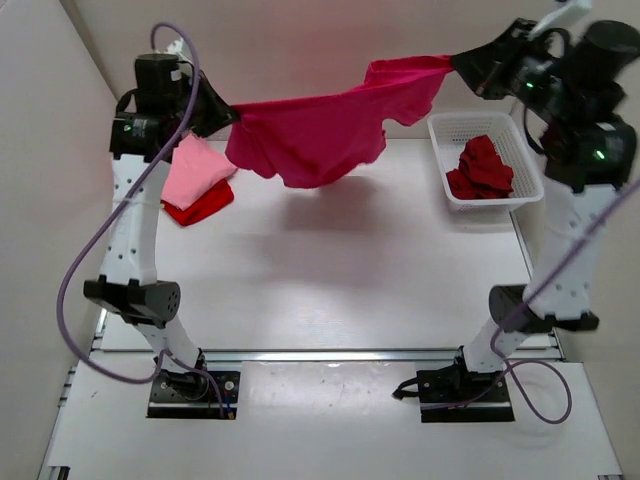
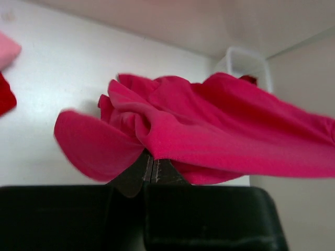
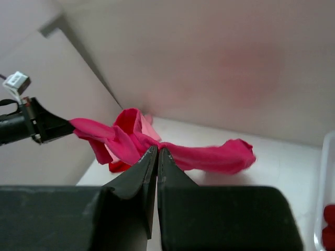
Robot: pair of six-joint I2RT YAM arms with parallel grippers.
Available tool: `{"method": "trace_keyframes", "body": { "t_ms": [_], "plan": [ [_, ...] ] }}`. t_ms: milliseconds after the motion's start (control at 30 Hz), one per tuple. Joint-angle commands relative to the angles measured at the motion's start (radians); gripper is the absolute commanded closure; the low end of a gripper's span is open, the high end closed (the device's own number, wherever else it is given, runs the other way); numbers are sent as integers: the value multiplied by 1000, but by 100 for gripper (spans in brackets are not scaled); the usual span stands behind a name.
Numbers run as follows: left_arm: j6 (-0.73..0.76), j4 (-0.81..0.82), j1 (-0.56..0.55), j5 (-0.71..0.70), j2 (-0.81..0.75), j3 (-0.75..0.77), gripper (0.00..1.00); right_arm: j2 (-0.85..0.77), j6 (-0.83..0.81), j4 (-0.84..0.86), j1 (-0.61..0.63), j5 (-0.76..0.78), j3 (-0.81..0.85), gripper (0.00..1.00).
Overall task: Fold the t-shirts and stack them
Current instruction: Flatten out the crumpled T-shirt at the center of the board.
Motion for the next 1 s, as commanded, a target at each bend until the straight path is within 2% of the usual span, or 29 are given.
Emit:
{"method": "trace_keyframes", "body": {
  "t_ms": [0, 133, 267, 400, 467, 567, 633, 700, 833, 900, 967],
  "plan": [
    [-11, 2, 16, -58, -108, 91, 99, -124, -19, 69, 0, -9, 6, 100],
    [4, -22, 1, -117, -145, 120, 99, -184, -20, 70, 25, 20, 29, 100],
    [14, -32, -16, -150, -169, 128, 99, -230, -51, 46, 103, 115, -13, 100],
    [15, -41, -33, -176, -189, 87, 100, -248, -43, 43, 97, 146, -49, 99],
    [21, -52, -24, -183, -165, 79, 99, -216, -27, 49, 57, 103, -60, 99],
    [24, -61, -14, -203, -97, 57, 100, -106, -13, 47, 22, 62, -83, 100],
    [23, -58, 1, -176, -27, 34, 100, 18, -19, 28, 17, 63, -54, 100],
    [31, -70, -11, -264, 91, 45, 100, 215, -7, 35, -10, 5, 27, 100],
    [27, -59, 18, -283, 295, 156, 99, 478, 32, 104, -36, -53, 115, 100],
    [-3, -44, 41, -263, 416, 250, 93, 549, 29, 127, -41, -46, 151, 100],
    [-9, -21, 62, -245, 464, 313, 80, 585, 55, 167, -47, -55, 151, 100]
  ]
}}
